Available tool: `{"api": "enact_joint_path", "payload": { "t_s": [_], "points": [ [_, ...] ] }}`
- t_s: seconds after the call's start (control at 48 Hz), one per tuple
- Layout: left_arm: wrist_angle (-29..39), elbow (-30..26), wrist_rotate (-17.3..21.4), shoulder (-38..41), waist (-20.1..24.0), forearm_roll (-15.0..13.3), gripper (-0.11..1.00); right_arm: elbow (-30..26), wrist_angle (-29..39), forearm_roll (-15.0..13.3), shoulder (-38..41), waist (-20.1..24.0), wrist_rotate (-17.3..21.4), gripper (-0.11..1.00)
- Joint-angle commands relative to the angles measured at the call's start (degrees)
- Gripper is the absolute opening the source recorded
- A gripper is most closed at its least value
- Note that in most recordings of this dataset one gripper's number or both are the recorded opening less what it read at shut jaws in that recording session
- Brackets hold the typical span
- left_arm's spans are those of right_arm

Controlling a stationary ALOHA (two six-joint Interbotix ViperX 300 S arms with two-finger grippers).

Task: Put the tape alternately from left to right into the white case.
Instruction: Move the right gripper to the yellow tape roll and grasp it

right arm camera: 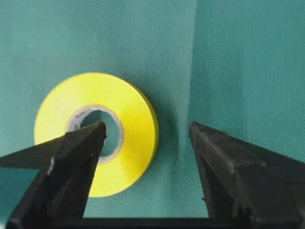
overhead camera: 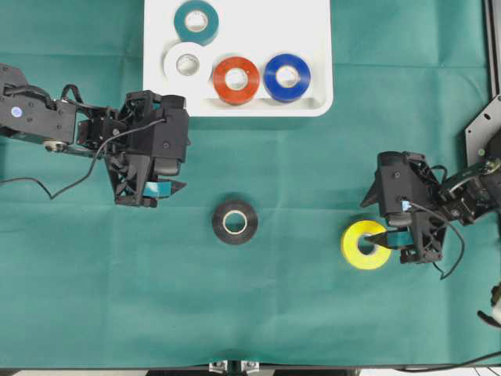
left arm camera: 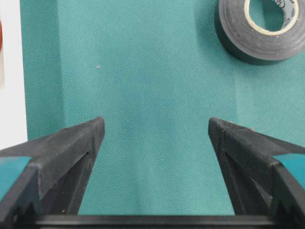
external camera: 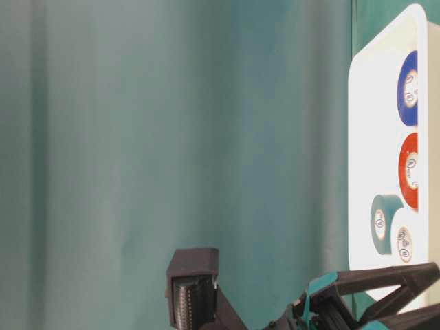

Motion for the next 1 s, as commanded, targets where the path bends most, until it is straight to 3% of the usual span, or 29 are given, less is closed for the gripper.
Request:
{"api": "enact_joint_path", "payload": {
  "t_s": [0.0,0.77,0.895,0.978],
  "points": [
    [-0.44,-0.44,-0.09,-0.79,0.18,-0.09,0.66,-0.62,-0.53,0.18,0.62,0.26,-0.09,0.76],
    [-0.44,-0.44,-0.09,-0.79,0.53,-0.09,0.66,-3.16,-0.53,0.09,5.80,0.35,-0.09,0.75],
    [-0.35,-0.44,-0.09,-0.88,0.53,-0.09,0.65,-3.25,-0.53,0.09,4.83,0.35,0.00,0.64],
    [-0.44,-0.44,-0.09,-0.97,0.53,0.00,0.66,-3.16,-0.53,0.09,3.60,0.35,0.00,0.43]
  ]
}}
